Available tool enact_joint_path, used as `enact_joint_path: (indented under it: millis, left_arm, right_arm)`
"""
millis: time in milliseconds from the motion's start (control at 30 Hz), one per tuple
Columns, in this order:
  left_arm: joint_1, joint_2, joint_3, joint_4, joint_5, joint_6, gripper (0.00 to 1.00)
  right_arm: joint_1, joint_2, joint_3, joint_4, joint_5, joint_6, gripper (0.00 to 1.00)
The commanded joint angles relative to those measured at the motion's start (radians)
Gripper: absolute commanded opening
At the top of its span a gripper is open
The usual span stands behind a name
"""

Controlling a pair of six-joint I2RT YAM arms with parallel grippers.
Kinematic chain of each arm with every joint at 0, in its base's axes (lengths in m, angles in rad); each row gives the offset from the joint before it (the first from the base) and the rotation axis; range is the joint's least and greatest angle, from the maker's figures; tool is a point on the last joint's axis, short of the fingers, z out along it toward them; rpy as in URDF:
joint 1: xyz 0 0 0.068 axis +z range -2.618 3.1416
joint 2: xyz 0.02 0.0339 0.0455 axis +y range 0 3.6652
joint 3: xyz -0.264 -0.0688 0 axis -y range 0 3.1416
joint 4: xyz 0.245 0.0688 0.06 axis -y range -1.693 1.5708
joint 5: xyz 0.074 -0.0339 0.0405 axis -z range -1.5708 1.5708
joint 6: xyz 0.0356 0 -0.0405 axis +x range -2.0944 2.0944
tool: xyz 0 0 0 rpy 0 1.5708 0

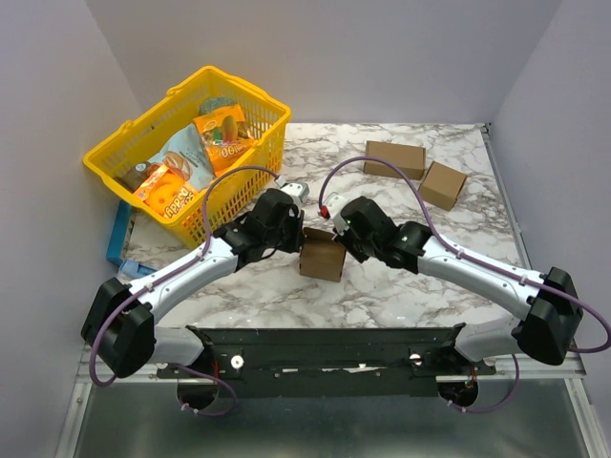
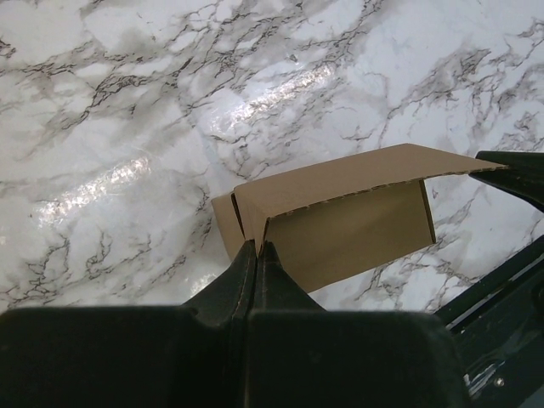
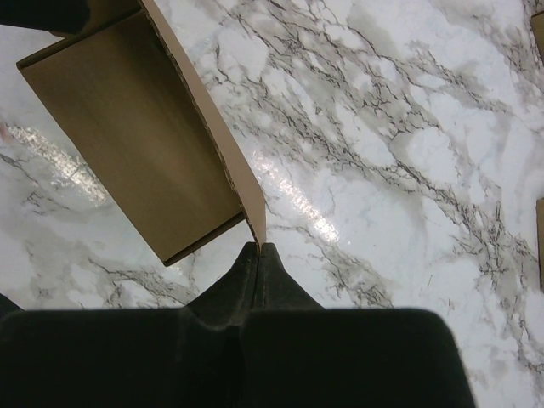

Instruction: Fold the paper box

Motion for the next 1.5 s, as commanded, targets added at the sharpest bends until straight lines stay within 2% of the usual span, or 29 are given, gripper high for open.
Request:
enact_joint_path:
  millis: [0, 900, 1467]
  left_arm:
    - [-0.01, -0.003, -0.018, 0.044, 0.102, -0.07, 0.0]
    - [0.002, -0.038, -0.023, 0.075, 0.1, -0.11, 0.0]
    - [0.064, -0.057, -0.061, 0.139, 0.217, -0.18, 0.0]
  right_arm:
    - [0.014, 0.02, -0.014, 0.021, -0.009, 0.007, 0.01]
    - [0.02, 0.035, -0.01, 0.01, -0.007, 0.009, 0.01]
    - [0.025, 0.04, -0.008, 0.006, 0.002, 0.006, 0.01]
